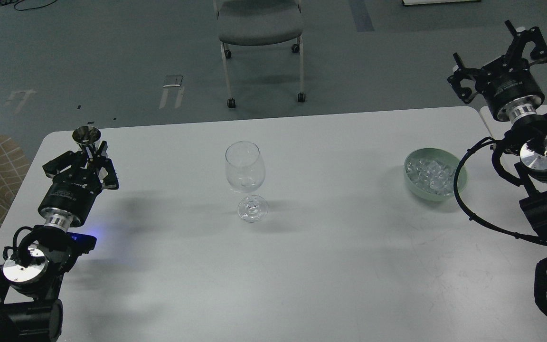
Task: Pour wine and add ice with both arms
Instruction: 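Lift the jigger with the left gripper and carry it toward the wine glass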
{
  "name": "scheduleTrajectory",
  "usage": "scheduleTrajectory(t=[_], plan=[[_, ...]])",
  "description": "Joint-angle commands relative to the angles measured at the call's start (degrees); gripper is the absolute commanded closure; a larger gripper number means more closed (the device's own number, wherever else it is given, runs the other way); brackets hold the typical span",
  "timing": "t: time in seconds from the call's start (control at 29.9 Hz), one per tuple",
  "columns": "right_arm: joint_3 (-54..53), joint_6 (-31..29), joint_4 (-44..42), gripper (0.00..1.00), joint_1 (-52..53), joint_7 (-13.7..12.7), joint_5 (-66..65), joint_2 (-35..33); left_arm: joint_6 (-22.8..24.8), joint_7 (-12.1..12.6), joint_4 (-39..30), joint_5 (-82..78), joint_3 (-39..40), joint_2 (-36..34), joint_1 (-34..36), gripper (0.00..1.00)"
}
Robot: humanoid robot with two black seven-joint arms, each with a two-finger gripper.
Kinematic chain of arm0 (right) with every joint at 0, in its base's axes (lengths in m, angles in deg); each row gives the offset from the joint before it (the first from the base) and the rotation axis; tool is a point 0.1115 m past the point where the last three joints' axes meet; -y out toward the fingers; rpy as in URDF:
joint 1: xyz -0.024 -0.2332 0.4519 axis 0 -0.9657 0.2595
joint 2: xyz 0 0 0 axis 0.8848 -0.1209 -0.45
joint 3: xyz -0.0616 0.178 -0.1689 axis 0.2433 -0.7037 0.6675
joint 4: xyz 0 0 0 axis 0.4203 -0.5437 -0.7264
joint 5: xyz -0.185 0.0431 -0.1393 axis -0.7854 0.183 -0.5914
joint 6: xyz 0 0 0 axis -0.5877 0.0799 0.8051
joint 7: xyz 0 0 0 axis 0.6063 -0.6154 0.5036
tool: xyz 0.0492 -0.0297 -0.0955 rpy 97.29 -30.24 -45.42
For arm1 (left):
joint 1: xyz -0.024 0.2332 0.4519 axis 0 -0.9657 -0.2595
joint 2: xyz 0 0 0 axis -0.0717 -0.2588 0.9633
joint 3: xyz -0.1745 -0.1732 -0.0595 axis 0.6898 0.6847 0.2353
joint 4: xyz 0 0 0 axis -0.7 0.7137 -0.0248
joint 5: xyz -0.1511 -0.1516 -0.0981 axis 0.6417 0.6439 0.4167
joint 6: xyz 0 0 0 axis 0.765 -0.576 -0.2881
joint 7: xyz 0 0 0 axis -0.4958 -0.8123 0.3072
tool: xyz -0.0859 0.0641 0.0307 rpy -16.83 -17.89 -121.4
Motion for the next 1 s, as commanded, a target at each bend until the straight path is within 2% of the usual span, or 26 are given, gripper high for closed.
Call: scheduleTrajectory(t=[0.0, 0.13, 0.77, 0.97], plan=[[0.0, 0.2, 0.0, 0.0, -0.9, 0.0, 0.0, -0.1, -2.0, -0.3, -5.4, 0.0, -0.1, 1.4, -2.9, 1.0], [0.0, 0.3, 0.0, 0.0, -1.2, 0.1, 0.0, -0.2, -3.3, -0.7, -8.9, -0.4, -2.1, 3.9, -4.8, 1.0], [-0.2, 0.6, 0.1, 0.0, -2.4, 0.3, 0.0, -0.1, -3.4, -0.8, -9.0, -1.6, -4.1, 4.0, -4.6, 1.0], [-0.2, 0.6, 0.1, 0.0, -2.4, 0.2, 0.0, -0.2, -4.8, 0.4, -9.1, -1.6, -4.0, 2.5, -4.4, 1.0]])
